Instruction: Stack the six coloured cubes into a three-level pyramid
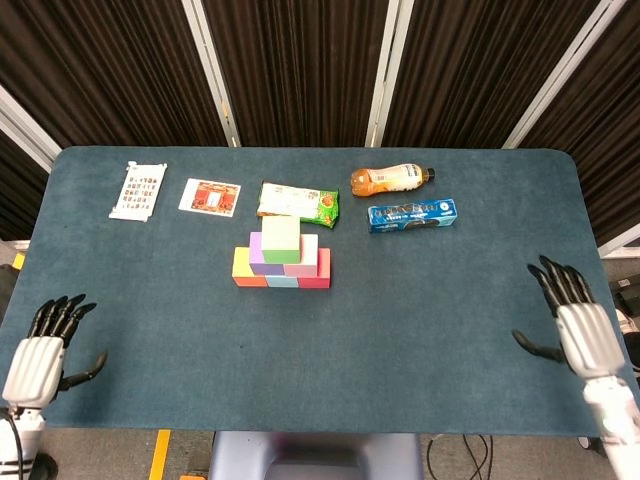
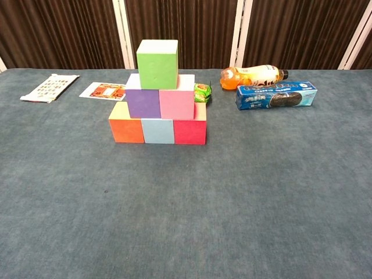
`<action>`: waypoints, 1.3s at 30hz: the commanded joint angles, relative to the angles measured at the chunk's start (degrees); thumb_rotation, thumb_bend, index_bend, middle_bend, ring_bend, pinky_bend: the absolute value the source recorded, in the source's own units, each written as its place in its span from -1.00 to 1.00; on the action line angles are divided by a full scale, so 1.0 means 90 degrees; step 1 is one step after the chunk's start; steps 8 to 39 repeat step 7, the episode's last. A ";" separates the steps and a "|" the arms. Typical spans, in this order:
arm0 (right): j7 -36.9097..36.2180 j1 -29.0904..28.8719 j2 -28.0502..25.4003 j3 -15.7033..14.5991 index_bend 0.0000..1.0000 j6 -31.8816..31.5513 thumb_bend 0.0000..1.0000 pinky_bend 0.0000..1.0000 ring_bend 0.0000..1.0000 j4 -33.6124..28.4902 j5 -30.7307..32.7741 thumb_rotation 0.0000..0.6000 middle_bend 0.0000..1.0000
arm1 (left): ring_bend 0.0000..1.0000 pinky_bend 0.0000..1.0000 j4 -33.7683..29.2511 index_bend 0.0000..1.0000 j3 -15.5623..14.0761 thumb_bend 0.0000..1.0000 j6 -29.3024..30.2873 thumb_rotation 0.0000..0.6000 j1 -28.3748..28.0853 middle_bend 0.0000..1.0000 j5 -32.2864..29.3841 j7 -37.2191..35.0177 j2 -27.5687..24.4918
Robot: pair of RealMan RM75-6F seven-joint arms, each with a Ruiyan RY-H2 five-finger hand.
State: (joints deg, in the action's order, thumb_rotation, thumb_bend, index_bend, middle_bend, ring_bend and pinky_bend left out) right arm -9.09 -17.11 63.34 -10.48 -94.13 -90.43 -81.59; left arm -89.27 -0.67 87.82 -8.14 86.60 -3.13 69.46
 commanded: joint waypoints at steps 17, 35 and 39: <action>-0.0172 0.0881 0.0488 0.0102 -1.00 -0.0542 -0.33 -0.92 -1.00 0.0530 -0.0494 1.00 -0.95 | -0.96 -0.93 -0.0121 -0.70 -0.0081 -0.35 0.0117 0.68 0.0226 -0.82 0.0099 0.0112 0.0103; -0.0172 0.0881 0.0488 0.0102 -1.00 -0.0542 -0.33 -0.92 -1.00 0.0530 -0.0494 1.00 -0.95 | -0.96 -0.93 -0.0121 -0.70 -0.0081 -0.35 0.0117 0.68 0.0226 -0.82 0.0099 0.0112 0.0103; -0.0172 0.0881 0.0488 0.0102 -1.00 -0.0542 -0.33 -0.92 -1.00 0.0530 -0.0494 1.00 -0.95 | -0.96 -0.93 -0.0121 -0.70 -0.0081 -0.35 0.0117 0.68 0.0226 -0.82 0.0099 0.0112 0.0103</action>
